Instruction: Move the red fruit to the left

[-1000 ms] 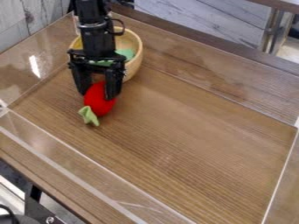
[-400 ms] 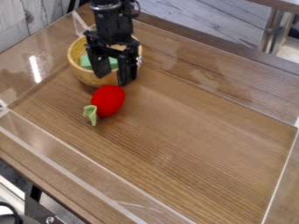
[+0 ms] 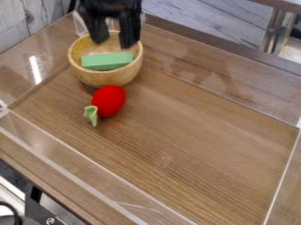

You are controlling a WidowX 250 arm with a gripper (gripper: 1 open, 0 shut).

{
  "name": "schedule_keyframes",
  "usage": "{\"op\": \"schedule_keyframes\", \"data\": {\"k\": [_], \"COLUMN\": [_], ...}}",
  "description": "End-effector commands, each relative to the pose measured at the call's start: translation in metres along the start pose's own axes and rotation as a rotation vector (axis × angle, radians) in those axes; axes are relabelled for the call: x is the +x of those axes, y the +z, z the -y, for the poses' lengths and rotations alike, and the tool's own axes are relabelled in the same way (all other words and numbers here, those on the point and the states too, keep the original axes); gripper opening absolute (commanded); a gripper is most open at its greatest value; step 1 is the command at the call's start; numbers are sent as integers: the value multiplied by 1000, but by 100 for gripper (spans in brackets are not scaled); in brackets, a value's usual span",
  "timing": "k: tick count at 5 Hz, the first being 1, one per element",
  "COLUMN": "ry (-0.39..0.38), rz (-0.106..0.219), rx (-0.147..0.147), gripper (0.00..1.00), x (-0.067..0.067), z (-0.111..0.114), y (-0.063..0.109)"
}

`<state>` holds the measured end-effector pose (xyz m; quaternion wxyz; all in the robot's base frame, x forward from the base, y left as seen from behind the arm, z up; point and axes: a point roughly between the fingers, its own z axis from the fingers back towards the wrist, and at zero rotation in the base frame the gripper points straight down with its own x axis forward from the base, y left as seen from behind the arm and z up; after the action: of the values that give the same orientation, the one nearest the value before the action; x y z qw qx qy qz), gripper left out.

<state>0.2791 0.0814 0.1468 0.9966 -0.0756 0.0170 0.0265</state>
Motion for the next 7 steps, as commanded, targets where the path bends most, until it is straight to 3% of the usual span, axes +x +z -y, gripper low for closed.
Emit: {"op": "schedule_keyframes", "data": {"k": [1,2,3,4,6,7], "ry": [-47,-86,-89,-111,-161,-203], "rz": [67,59,49,48,62,55], "rx": [12,9,8,2,-3,0], "gripper": [100,100,100,100,100,100], "x": [8,11,10,11,26,30], "z": [21,34,39,58,106,125], "y": [36,45,28,11,22,7]}}
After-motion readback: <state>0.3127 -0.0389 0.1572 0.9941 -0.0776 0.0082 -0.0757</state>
